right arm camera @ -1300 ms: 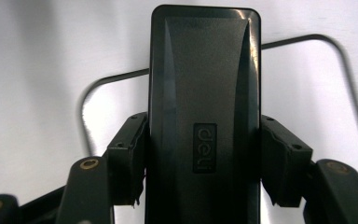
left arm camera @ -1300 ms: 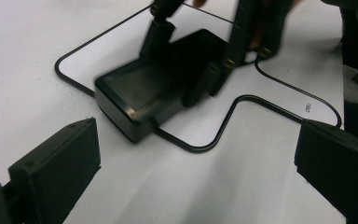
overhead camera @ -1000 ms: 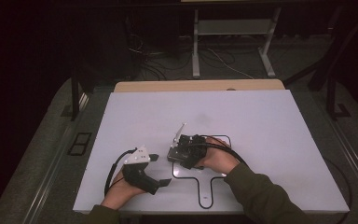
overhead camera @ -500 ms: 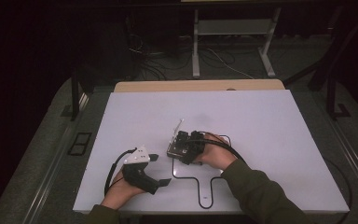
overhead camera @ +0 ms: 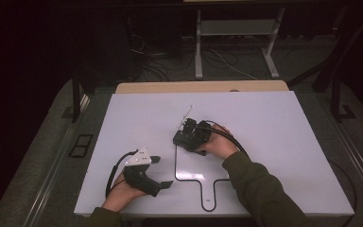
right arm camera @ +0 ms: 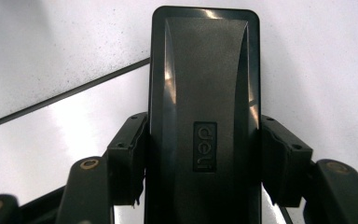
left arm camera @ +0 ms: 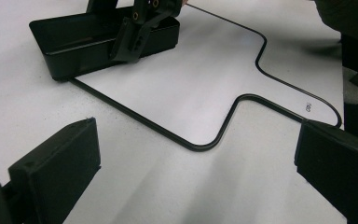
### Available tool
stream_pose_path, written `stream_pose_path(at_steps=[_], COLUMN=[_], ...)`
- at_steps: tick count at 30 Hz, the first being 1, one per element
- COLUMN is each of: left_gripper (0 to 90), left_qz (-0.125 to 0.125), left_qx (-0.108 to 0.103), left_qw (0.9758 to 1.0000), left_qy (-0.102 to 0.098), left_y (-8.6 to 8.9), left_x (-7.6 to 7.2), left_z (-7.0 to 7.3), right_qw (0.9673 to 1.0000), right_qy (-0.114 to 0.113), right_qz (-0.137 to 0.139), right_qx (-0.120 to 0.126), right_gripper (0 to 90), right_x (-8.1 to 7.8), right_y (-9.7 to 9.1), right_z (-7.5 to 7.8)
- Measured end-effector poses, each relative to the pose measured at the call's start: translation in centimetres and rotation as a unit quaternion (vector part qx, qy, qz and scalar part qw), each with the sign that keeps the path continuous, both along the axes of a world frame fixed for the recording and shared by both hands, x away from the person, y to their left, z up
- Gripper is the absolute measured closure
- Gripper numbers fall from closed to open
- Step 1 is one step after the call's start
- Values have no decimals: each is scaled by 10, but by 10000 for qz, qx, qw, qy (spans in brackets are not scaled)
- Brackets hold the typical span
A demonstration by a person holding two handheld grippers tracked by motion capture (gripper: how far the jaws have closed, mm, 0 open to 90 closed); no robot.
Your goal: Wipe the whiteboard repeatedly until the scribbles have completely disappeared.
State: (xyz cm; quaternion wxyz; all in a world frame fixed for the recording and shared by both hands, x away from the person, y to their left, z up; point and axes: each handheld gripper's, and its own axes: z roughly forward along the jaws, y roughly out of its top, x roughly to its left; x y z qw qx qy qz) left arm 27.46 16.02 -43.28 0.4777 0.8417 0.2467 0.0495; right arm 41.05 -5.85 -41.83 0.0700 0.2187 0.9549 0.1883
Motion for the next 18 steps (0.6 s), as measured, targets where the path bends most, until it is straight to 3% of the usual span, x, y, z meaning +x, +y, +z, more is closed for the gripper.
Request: stream_pose_path(at_steps=[1,10,18], left_gripper=[0,0,0], left_qz=[-6,8,14], left_qx=[5,-40,-30], left_qw=[10000,10000,10000], left_qy=[0,11,9], left_y=[0,2,3], left_x=[0,2,3], left_z=[0,0,0], right_qw=[9999,9982,9965], right_qy=[95,256,301], right_qz=[-38,-190,-298], right_qx=[83,508,716], right_gripper=[385,387,386], right_x=[0,7,13], right_y=[0,-12,-24], right_z=[0,8,18])
